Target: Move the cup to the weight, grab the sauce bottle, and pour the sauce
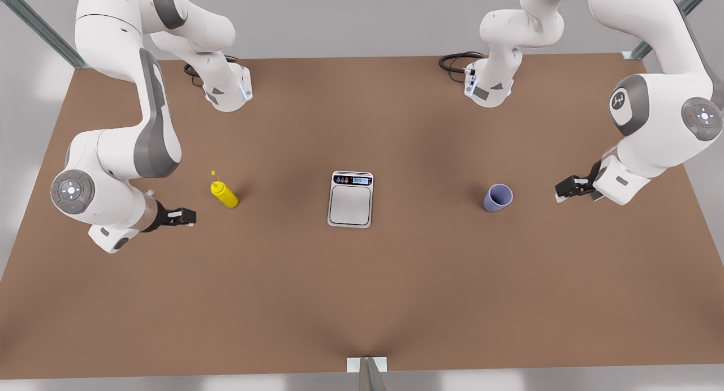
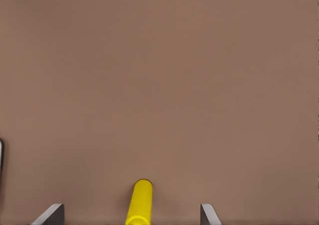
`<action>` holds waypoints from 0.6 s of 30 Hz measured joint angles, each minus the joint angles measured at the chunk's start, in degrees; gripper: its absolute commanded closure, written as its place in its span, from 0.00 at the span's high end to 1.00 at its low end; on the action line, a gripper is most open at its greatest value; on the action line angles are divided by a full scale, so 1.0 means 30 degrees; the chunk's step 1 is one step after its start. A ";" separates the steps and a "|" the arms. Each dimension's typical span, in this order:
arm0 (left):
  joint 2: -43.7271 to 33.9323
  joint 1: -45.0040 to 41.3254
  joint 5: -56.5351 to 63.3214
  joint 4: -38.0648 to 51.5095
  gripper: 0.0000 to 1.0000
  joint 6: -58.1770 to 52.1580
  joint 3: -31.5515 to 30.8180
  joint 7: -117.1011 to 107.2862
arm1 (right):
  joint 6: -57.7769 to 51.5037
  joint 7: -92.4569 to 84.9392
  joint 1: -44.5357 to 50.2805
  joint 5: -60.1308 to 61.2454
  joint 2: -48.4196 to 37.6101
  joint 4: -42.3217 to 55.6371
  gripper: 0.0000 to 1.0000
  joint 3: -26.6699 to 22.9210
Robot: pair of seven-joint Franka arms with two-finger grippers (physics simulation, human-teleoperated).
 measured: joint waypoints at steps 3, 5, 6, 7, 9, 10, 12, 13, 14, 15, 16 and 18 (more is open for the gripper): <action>0.1382 -0.0661 0.0109 -0.0847 1.00 -0.0764 -0.0326 -0.0607 | -0.0783 -0.2791 0.0056 0.0759 0.0035 0.0379 1.00 0.0119; 0.1711 -0.0544 0.0280 -0.3799 1.00 0.3173 -0.0296 -0.0615 | -0.2976 -0.6891 -0.1208 0.3034 -0.0144 0.0852 1.00 0.0115; 0.1641 -0.0544 0.0331 -0.4854 1.00 0.4621 -0.0279 -0.0615 | -0.4499 -0.9687 -0.1654 0.3741 -0.0151 0.1374 1.00 0.0095; 0.1144 -0.0645 0.0371 -0.6330 1.00 0.6253 -0.0190 -0.0615 | -0.5154 -1.2613 -0.3426 0.5517 -0.0263 0.1375 1.00 0.0113; 0.0303 -0.0509 0.0408 -0.9100 1.00 0.9142 -0.0107 -0.0615 | -0.5244 -1.8025 -0.5454 0.7919 -0.0292 0.0585 1.00 0.0130; -0.0075 -0.0537 0.0406 -1.0645 1.00 1.0661 -0.0092 -0.0614 | -0.4968 -2.0342 -0.6377 0.9108 -0.0260 -0.0372 1.00 0.0128; -0.0764 -0.0570 0.0378 -1.2382 1.00 1.1570 -0.0065 -0.0628 | -0.2984 -2.6107 -0.8300 1.1760 -0.0280 -0.4695 1.00 0.0139; -0.0734 -0.0525 0.0363 -1.2682 1.00 1.1572 -0.0063 -0.0642 | -0.1985 -2.9043 -0.8925 1.2754 -0.0263 -0.6171 1.00 0.0119; -0.0568 -0.0500 0.0352 -1.2789 1.00 1.1572 -0.0062 -0.0644 | -0.1529 -3.1955 -0.9650 1.3640 -0.0174 -0.6734 1.00 0.0114; -0.0424 -0.0517 0.0344 -1.3032 1.00 1.1572 -0.0062 -0.0644 | -0.1365 -3.4571 -1.0117 1.4368 -0.0015 -0.7412 1.00 0.0116; -0.0328 -0.0548 0.0336 -1.3295 1.00 1.1572 -0.0062 -0.0644 | -0.1320 -3.6559 -1.0473 1.4500 0.0340 -0.7670 1.00 0.0139; -0.0163 -0.0508 0.0329 -1.3496 1.00 1.1531 -0.0078 -0.0615 | -0.1386 -4.0006 -1.1239 1.5073 0.0725 -0.8280 1.00 0.0133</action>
